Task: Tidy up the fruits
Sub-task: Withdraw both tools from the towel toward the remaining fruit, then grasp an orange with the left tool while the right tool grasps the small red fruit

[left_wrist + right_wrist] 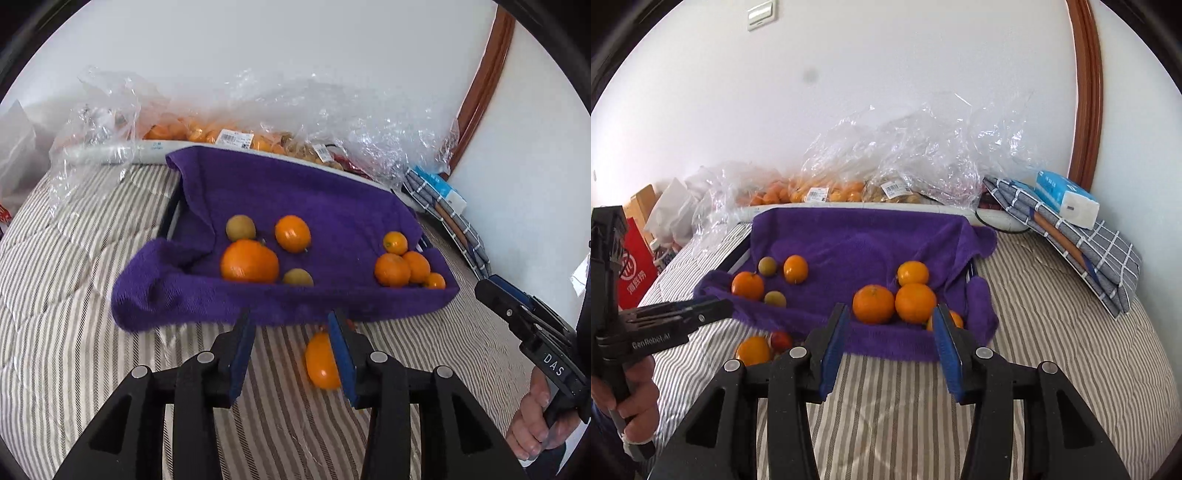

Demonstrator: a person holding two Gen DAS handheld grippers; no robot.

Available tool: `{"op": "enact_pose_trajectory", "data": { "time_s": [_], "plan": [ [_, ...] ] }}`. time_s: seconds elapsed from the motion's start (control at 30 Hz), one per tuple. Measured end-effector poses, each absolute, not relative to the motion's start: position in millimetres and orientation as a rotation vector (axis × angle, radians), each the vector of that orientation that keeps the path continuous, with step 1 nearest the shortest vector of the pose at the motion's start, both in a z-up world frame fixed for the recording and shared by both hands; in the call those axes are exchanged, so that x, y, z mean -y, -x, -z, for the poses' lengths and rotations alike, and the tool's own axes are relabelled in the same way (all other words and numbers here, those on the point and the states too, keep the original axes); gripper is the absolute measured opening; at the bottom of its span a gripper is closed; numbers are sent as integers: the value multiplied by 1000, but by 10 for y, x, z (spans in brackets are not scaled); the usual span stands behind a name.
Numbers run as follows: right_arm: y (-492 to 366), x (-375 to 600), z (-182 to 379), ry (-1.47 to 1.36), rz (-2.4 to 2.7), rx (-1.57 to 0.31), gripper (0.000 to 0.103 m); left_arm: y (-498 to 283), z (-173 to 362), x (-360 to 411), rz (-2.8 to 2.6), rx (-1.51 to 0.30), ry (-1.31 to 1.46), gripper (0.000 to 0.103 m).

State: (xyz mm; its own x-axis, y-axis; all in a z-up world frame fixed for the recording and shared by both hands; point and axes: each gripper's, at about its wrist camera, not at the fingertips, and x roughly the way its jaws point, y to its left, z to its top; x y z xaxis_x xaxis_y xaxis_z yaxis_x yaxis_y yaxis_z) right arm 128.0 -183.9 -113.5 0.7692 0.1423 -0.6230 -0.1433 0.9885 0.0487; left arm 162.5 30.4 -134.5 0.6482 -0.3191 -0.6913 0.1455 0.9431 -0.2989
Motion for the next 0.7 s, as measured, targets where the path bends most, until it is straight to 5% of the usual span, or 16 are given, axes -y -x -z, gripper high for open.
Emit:
{"op": "enact_pose_trajectory", "data": {
  "time_s": [0.37, 0.5, 0.7],
  "plan": [
    [-926, 1925, 1306, -44, -172, -727, 46, -1535, 1536, 67, 272, -889, 187, 42],
    [-914, 1936, 1403, -65, -174, -749, 46, -1555, 1599, 128, 266, -894, 174, 31],
    [-1005, 1880, 1539, -131, -210, -793, 46, -1506, 1507, -96, 219, -853, 186, 30]
  ]
}}
